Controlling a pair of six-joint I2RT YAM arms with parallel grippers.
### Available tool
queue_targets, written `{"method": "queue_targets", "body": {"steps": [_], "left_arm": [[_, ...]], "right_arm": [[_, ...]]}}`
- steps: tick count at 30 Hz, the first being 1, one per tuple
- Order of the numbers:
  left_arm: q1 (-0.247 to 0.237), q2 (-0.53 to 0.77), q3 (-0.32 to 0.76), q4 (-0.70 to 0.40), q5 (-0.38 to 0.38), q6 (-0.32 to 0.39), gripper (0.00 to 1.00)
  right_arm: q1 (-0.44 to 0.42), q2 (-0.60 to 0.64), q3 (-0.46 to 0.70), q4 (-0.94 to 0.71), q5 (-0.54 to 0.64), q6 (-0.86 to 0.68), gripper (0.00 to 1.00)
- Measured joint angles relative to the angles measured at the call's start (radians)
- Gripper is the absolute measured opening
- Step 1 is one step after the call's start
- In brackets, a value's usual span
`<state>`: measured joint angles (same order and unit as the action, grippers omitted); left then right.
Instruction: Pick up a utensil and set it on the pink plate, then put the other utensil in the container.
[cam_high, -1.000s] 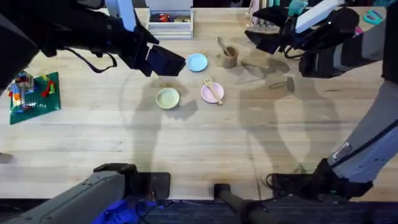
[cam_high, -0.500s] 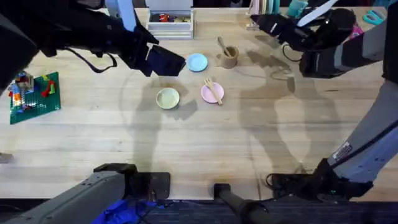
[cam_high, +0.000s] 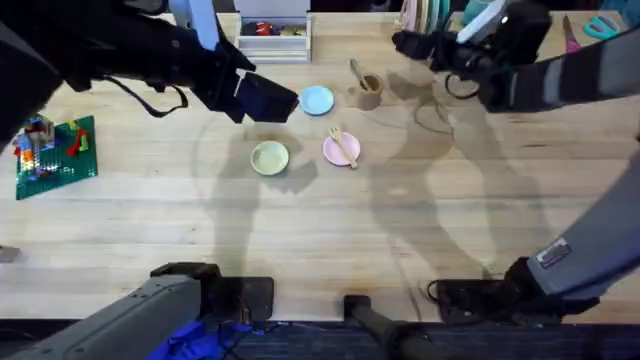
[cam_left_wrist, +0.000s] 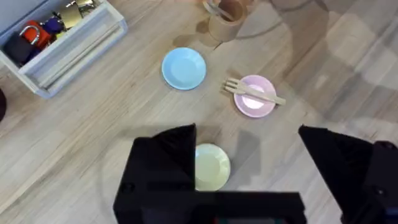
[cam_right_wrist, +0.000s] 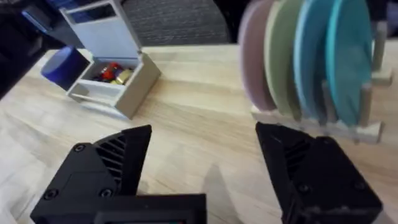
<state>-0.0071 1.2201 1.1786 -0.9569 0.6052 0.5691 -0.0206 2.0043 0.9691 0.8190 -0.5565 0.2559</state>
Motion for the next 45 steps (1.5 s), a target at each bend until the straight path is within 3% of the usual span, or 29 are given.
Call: {"method": "queue_targets", "body": {"steps": [13, 21, 27, 36, 45], "left_arm": [[0.0, 0.0, 0.0, 0.0, 0.0, 0.0, 0.991], [0.0, 0.0, 0.0, 0.0, 0.0, 0.0, 0.991], [0.0, 0.0, 0.0, 0.017, -0.013, 0.0, 0.991], [0.0, 0.0, 0.0, 0.127, -0.123, -0.01, 0.991], [0.0, 0.0, 0.0, 0.162, -0.364, -0.168, 0.992]], "right_arm": [[0.075, -0.35, 0.0, -0.617, 0.267, -0.196, 0.996], [0.088, -0.526, 0.0, -0.967, 0.329, -0.197, 0.997], [0.088, -0.622, 0.0, -1.135, 0.336, -0.197, 0.997], [0.122, -0.781, 0.0, -1.248, 0.343, -0.197, 0.997], [0.13, -0.862, 0.0, -1.27, 0.344, -0.197, 0.997]]}}
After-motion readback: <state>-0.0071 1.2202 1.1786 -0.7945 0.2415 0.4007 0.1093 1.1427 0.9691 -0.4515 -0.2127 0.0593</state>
